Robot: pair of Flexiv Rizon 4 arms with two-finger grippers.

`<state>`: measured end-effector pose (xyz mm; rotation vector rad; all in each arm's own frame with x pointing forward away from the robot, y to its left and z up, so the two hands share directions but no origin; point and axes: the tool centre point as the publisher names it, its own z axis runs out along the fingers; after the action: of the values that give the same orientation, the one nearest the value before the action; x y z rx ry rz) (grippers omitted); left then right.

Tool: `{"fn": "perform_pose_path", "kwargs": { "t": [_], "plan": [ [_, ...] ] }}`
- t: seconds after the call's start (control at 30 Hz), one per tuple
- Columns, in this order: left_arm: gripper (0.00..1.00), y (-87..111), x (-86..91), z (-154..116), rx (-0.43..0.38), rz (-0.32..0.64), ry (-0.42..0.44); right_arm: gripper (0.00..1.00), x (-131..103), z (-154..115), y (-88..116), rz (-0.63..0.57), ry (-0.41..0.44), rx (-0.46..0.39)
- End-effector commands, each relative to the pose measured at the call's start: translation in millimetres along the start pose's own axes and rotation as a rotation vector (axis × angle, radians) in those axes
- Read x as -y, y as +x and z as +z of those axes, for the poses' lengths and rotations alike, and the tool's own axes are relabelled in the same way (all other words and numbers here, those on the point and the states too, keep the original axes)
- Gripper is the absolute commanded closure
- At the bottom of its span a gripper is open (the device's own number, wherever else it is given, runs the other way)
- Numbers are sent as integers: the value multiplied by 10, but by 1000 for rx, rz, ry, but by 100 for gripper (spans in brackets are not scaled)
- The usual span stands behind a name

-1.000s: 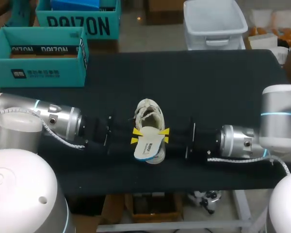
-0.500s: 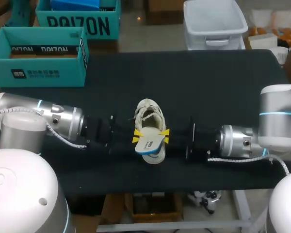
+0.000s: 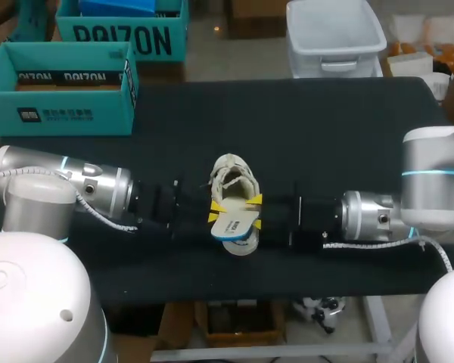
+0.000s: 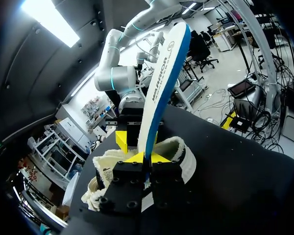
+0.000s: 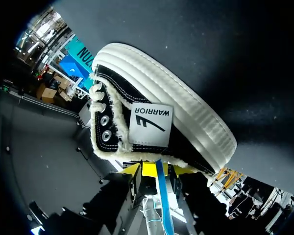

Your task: Open the shoe tongue, take the insole out of the shoe, put the insole back into the shoe, and pack the shoe into the shoebox

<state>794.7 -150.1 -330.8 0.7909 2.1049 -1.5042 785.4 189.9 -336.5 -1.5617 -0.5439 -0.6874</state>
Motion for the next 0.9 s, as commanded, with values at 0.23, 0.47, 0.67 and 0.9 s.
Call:
{"fn": "perform_pose_path", "kwargs": {
  "t": [0.23,0.47,0.67,0.9],
  "plan": [
    [100,19,-16,5,15,-5,2,37,260,-71,24,-3,-77,42],
    [100,20,-11,26,15,-6,-2,99,264,-40,5,-9,-68,62],
    [100,-1,38,6,16,-8,-2,100,242,-30,-39,-15,-59,73],
    [62,0,167,-40,24,9,36,100,232,-34,-58,-23,-54,68]
  ]
}}
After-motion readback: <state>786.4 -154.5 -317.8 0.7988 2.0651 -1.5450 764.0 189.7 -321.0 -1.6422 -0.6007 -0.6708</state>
